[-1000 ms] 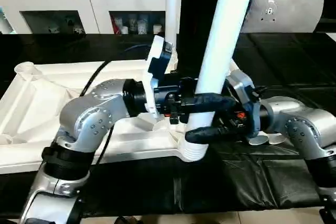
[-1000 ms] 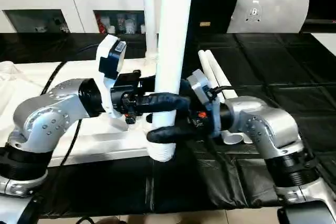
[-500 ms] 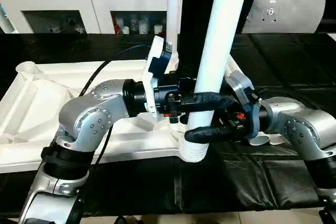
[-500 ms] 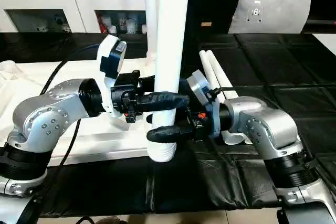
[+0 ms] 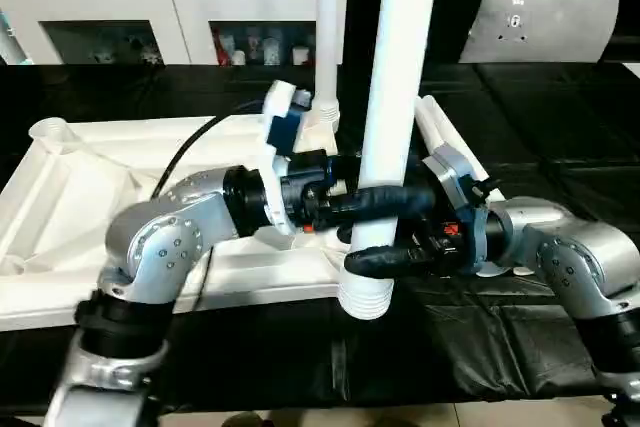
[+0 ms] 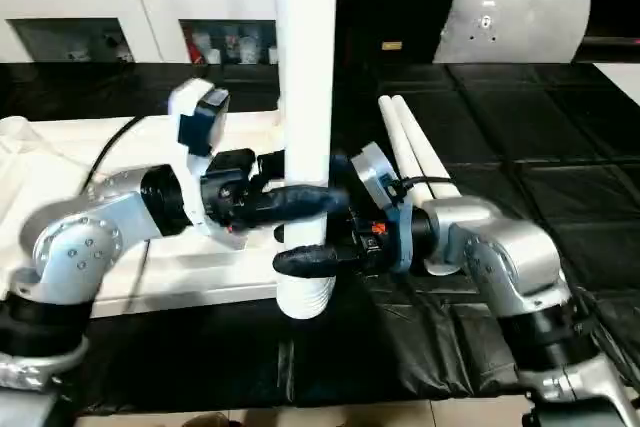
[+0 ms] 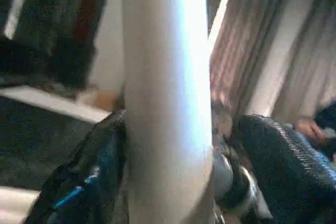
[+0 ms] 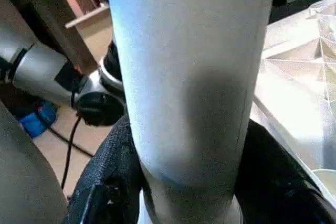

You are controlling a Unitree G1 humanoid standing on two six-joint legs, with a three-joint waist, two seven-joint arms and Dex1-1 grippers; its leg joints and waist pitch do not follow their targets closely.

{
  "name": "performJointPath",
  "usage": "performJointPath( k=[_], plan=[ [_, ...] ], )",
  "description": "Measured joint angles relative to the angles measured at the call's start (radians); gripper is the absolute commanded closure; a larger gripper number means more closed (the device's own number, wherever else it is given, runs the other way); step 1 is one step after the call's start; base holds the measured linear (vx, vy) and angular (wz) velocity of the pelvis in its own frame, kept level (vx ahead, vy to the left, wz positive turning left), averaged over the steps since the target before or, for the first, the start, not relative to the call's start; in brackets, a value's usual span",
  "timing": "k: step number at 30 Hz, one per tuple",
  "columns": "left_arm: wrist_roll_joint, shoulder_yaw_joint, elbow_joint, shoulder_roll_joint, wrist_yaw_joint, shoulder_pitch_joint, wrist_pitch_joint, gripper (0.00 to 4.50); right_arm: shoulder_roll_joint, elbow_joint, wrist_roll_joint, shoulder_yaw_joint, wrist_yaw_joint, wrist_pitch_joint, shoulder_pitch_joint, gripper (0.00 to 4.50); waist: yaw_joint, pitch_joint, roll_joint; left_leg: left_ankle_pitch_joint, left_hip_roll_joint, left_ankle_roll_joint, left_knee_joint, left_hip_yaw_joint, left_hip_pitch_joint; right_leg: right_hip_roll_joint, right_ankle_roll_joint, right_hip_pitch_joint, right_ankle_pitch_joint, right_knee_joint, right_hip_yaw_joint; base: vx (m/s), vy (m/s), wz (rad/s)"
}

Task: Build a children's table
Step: Pick table leg

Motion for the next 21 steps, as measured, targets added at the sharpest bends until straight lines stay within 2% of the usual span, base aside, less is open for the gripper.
performJointPath(
  k=[4,9,12,15,17,19,21],
  plan=[
    [-0.071,0.088,0.036,-0.098,0.103,0.011,-0.052,0.54,0.037,-0.039,0.019,-0.013,-0.053,0.013,0.016,2.57,0.000,0.000,0.001,0.000,0.000,0.000,0.000,0.000,0.000,0.000,0.000,0.000,0.000,0.000,0.000,0.000,0.000,0.00],
    [-0.141,0.162,0.018,-0.177,0.218,0.011,-0.083,0.54,0.088,-0.079,0.043,-0.056,-0.139,0.014,0.055,2.57,0.003,0.001,0.004,0.000,0.000,0.000,0.000,0.000,0.000,0.000,0.000,0.000,0.000,-0.001,0.000,0.000,0.000,0.00],
    [-0.149,0.202,0.017,-0.190,0.293,-0.004,-0.111,0.54,0.144,-0.101,0.032,-0.075,-0.227,-0.023,0.082,2.57,0.003,0.001,0.006,0.000,0.000,0.000,0.000,0.000,0.000,0.000,0.000,0.000,0.000,0.000,0.000,0.000,0.000,0.00],
    [-0.109,0.221,0.041,-0.184,0.351,-0.030,-0.143,0.54,0.204,-0.111,-0.012,-0.103,-0.332,-0.093,0.082,2.57,-0.003,0.001,0.010,-0.001,0.000,-0.004,0.000,0.000,0.000,0.000,0.001,0.000,0.001,-0.001,0.000,0.000,0.000,0.00],
    [-0.041,0.222,0.083,-0.165,0.420,-0.055,-0.152,0.54,0.209,-0.111,-0.065,-0.105,-0.389,-0.127,0.079,2.57,-0.003,0.000,0.011,-0.001,0.000,-0.004,0.000,0.000,0.000,0.000,0.002,0.001,0.001,-0.001,0.000,0.000,0.000,0.00],
    [0.065,0.202,0.135,-0.129,0.483,-0.068,-0.158,0.54,0.205,-0.108,-0.133,-0.087,-0.422,-0.167,0.076,2.57,-0.007,0.000,0.012,-0.001,0.000,-0.004,0.000,0.000,0.000,0.000,0.003,0.001,0.002,-0.001,0.000,0.000,0.000,0.00],
    [0.177,0.148,0.184,-0.084,0.520,-0.068,-0.165,0.54,0.199,-0.100,-0.208,-0.049,-0.444,-0.220,0.076,2.58,-0.010,0.000,0.012,-0.001,0.000,-0.004,0.000,0.000,-0.001,0.000,0.004,-0.001,0.003,-0.001,0.000,0.000,0.000,0.00]
  ],
)
